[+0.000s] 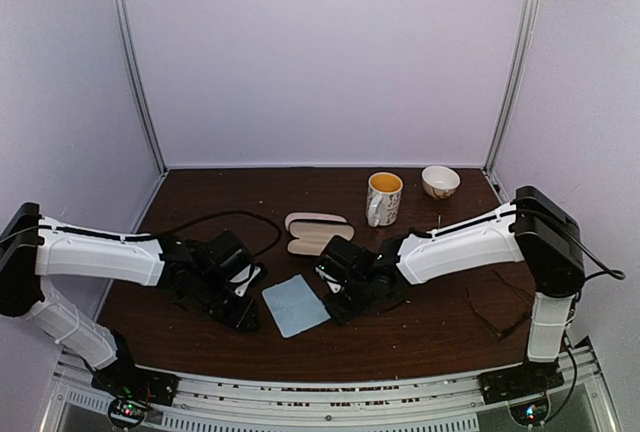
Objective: Organize the sunglasses
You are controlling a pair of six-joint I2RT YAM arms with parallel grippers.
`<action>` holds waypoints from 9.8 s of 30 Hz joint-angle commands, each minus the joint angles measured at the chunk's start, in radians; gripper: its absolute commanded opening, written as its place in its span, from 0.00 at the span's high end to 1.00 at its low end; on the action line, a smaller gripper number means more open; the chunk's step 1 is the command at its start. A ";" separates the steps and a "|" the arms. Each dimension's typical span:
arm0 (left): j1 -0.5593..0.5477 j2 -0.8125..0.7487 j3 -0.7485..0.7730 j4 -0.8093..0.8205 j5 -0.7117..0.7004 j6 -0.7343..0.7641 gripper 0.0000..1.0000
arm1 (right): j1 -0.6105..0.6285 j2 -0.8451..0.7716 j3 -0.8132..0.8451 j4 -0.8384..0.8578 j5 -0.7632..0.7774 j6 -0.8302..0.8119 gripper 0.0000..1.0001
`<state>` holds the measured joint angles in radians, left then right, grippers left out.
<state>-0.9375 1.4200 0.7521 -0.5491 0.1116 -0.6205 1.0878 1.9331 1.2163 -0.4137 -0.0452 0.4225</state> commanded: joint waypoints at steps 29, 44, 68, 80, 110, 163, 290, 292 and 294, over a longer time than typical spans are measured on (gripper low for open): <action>-0.201 0.237 0.201 0.151 -0.025 0.480 0.63 | -0.072 -0.076 -0.166 0.114 -0.088 0.107 1.00; -0.201 0.298 0.251 0.134 -0.002 0.550 0.66 | -0.090 -0.061 -0.173 0.134 -0.123 0.110 1.00; -0.201 0.391 0.237 0.127 -0.052 0.594 0.79 | -0.095 -0.044 -0.164 0.129 -0.139 0.109 1.00; -0.201 0.381 0.245 0.161 -0.130 0.590 1.00 | -0.101 -0.078 -0.160 0.108 -0.130 0.109 1.00; -0.135 0.173 0.364 0.062 -0.165 0.568 1.00 | -0.159 -0.212 -0.017 -0.023 -0.148 0.128 1.00; -0.101 0.383 0.424 0.124 -0.051 0.550 0.65 | -0.328 -0.083 0.109 -0.115 -0.124 -0.045 0.75; -0.027 0.517 0.488 0.124 0.105 0.093 1.00 | 0.021 -0.504 -0.459 0.220 -0.077 -0.336 0.51; -0.023 0.514 0.479 0.139 0.120 0.091 1.00 | 0.045 -0.514 -0.487 0.261 -0.065 -0.386 0.51; -0.021 0.514 0.474 0.144 0.122 0.089 1.00 | 0.063 -0.511 -0.500 0.283 -0.052 -0.436 0.51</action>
<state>-0.9710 1.9636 1.2472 -0.4519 0.2062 -0.5167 1.1202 1.4483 0.7452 -0.2367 -0.1436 0.1150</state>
